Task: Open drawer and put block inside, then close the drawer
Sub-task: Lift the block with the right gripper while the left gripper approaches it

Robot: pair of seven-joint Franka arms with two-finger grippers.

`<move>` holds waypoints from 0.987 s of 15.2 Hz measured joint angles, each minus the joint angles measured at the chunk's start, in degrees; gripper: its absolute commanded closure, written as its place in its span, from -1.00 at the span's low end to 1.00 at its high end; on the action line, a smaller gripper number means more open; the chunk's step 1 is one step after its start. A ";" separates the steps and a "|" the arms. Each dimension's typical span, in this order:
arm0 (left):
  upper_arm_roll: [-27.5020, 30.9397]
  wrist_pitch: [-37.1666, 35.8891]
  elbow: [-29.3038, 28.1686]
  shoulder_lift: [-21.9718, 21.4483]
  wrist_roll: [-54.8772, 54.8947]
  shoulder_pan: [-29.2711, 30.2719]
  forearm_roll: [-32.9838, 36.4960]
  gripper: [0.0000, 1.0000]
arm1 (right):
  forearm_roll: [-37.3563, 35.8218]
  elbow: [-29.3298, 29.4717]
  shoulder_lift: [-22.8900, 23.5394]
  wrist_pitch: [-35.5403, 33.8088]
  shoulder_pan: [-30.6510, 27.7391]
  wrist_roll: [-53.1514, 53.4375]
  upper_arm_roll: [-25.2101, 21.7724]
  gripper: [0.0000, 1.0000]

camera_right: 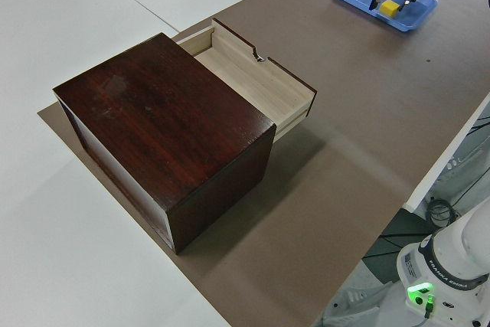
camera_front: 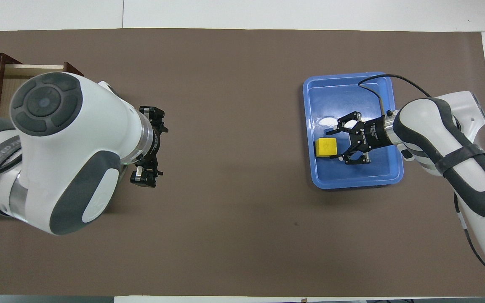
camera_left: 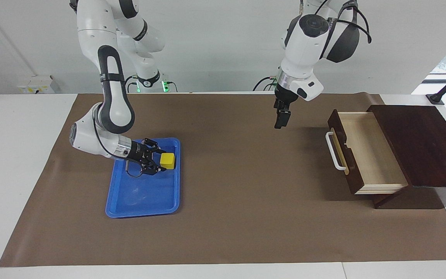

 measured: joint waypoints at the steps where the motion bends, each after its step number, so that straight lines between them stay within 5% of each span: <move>1: -0.20 0.72 -0.24 0.94 -1.69 -0.27 0.49 -1.00 | 0.03 -0.01 0.00 0.05 0.01 0.00 0.01 1.00; 8: -0.50 4.20 -1.12 2.53 -12.60 -1.06 1.03 -1.00 | 0.06 1.68 -0.06 -0.99 0.05 0.07 0.19 1.00; 15: -0.63 4.68 -1.21 2.92 -14.05 -1.24 1.03 -1.00 | -1.01 14.94 -3.13 -6.11 9.28 7.31 0.50 1.00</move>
